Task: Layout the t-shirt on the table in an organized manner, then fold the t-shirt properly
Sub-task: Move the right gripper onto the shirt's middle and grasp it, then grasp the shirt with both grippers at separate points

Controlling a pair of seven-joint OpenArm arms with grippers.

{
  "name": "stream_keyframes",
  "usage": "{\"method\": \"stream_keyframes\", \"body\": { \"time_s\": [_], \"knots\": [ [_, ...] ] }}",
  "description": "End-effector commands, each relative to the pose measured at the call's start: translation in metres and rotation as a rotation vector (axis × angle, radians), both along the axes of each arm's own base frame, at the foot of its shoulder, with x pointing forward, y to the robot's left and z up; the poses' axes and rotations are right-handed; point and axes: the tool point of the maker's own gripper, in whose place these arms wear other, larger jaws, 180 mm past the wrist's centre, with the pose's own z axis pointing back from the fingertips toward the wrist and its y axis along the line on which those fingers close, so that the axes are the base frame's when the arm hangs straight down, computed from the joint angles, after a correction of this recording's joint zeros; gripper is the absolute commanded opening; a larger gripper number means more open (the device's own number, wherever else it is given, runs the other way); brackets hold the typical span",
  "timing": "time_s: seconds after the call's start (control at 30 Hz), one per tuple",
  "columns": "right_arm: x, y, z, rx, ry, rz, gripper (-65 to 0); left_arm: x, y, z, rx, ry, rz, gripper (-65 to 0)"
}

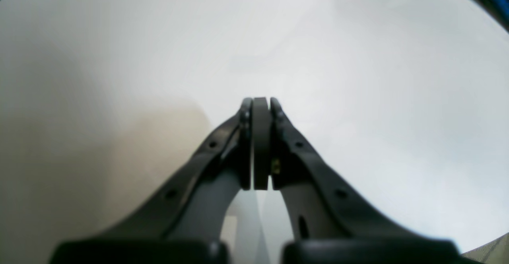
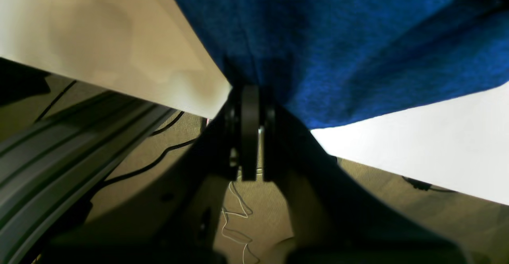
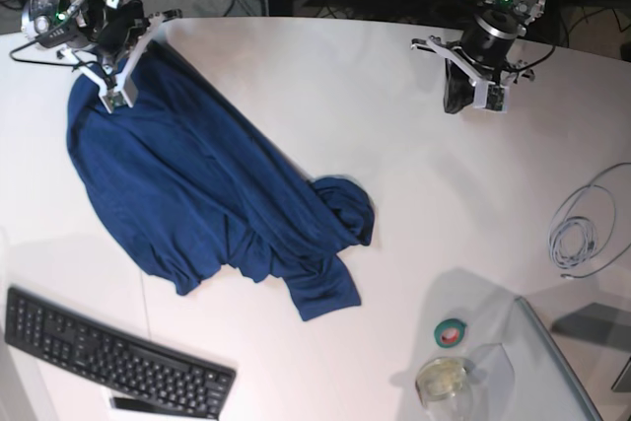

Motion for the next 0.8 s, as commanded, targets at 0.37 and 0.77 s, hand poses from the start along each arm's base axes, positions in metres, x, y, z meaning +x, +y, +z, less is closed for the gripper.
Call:
{"method": "stream_keyframes", "body": {
  "time_s": [0.37,0.77],
  "knots": [
    [0.086,0.029,0.052,0.058,-0.286,0.032,-31.1,0.012,0.003,0.011,0.001,-0.049,0.001,-65.0],
    [0.175,0.136,0.044,0.152,-0.315,0.205,-30.5,0.006,0.054,0.022,0.065,-0.065,0.115,-65.0]
  ]
}}
